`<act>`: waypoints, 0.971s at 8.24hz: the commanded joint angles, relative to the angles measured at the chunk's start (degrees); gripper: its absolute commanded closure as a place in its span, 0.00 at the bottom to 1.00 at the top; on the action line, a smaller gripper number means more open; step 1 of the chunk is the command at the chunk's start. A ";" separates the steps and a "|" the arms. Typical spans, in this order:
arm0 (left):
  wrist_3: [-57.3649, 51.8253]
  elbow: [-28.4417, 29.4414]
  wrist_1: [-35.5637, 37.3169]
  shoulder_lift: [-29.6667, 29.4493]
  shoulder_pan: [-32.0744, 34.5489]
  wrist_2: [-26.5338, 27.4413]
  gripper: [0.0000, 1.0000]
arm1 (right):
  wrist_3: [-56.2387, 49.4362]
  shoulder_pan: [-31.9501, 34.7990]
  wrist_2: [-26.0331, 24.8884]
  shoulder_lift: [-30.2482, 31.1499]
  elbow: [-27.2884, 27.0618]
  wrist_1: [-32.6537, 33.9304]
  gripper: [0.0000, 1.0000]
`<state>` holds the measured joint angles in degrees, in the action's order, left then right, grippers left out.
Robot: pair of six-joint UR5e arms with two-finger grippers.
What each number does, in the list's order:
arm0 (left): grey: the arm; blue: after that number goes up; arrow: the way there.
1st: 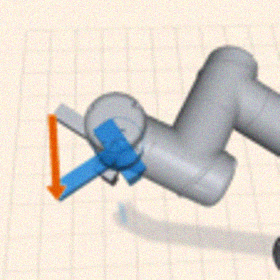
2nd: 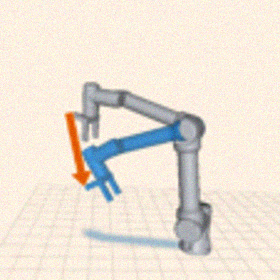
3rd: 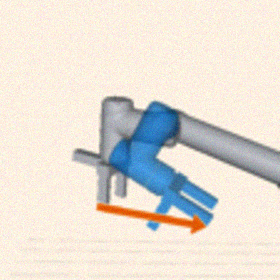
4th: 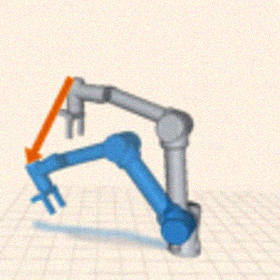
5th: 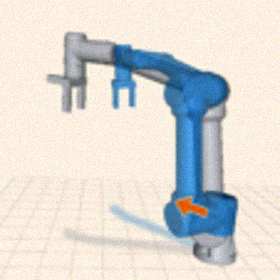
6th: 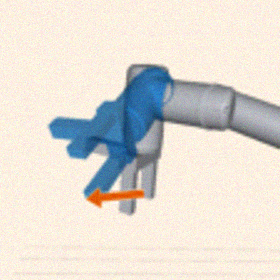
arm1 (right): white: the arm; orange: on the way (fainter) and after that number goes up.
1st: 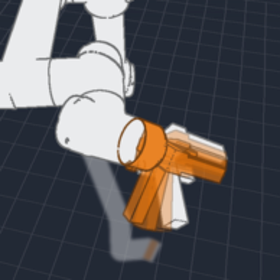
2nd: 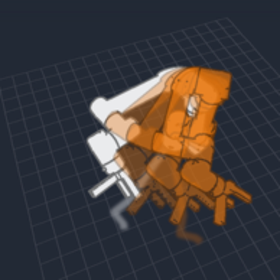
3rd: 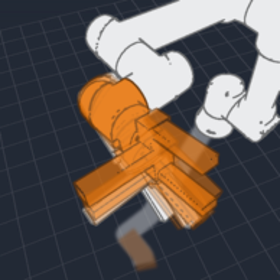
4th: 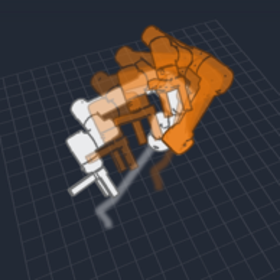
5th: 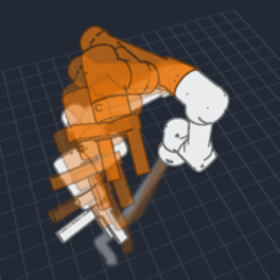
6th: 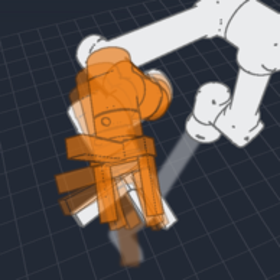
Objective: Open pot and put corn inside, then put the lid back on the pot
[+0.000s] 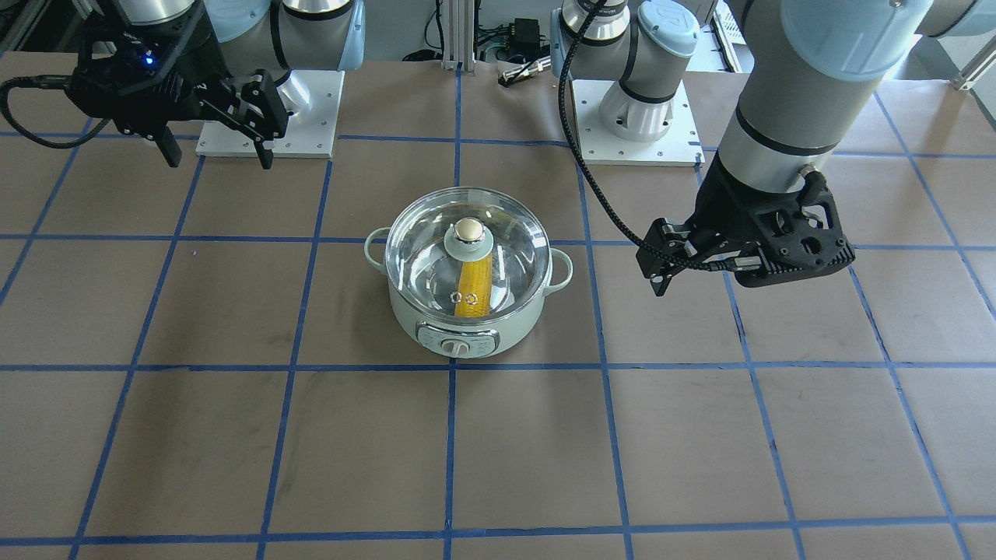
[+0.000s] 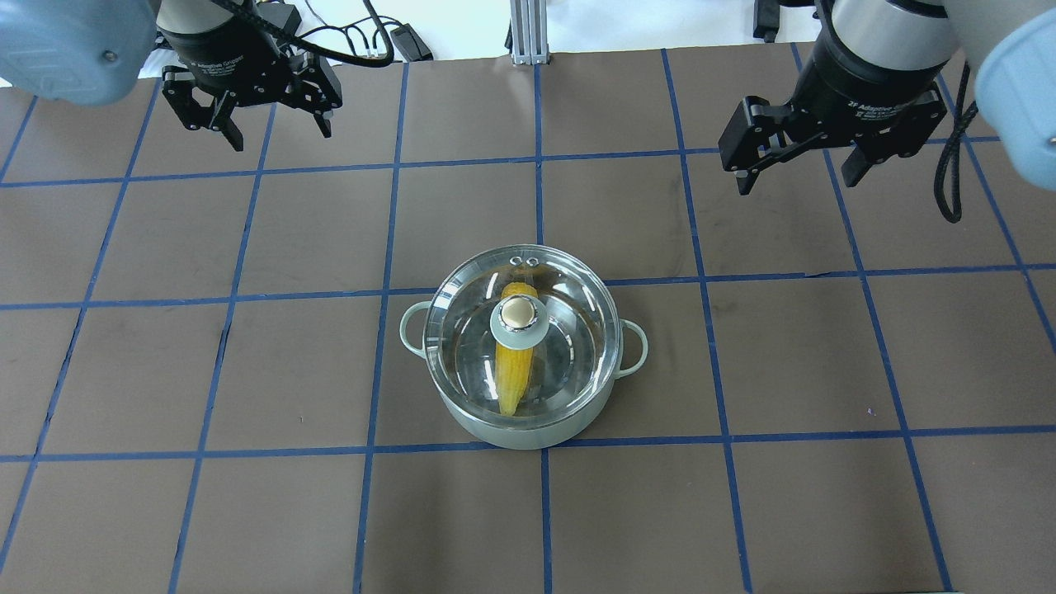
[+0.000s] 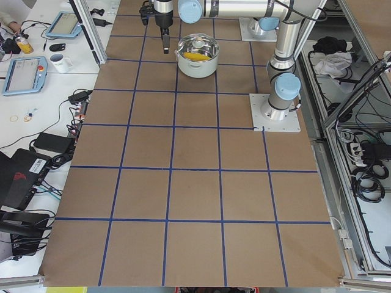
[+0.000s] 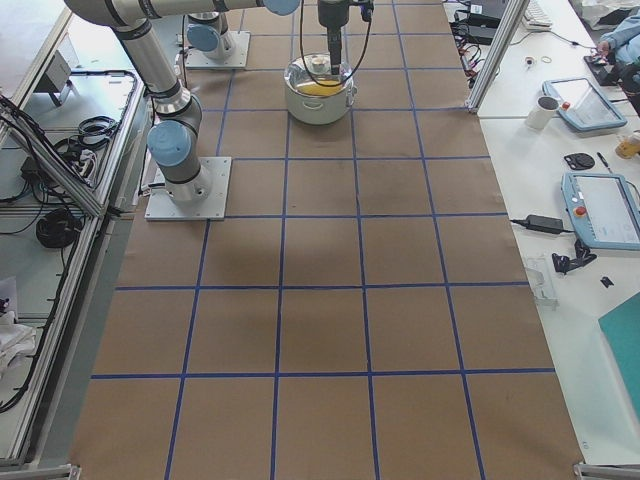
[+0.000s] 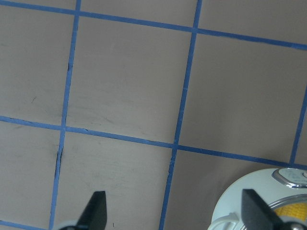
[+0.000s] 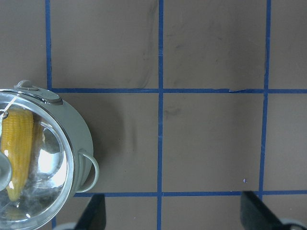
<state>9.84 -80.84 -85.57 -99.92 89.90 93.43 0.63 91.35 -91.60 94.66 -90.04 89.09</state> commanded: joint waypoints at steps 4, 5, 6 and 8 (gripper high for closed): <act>0.00 -0.11 0.05 0.08 0.01 0.26 0.00 | -0.10 0.05 0.28 -0.17 -0.13 0.56 0.00; 0.09 -0.02 0.05 0.08 0.01 0.09 0.00 | -0.10 0.05 0.28 -0.17 -0.13 0.56 0.00; 0.09 -0.11 0.05 -0.01 0.01 0.08 0.00 | -0.10 0.05 0.54 -0.09 -0.13 0.56 0.00; 0.09 -0.02 0.05 0.08 0.01 0.08 0.00 | -0.19 0.14 0.80 -0.09 -0.13 0.47 0.00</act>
<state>9.92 -80.92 -85.52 -99.87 89.91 93.56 0.49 91.41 -91.10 94.54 -90.17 89.61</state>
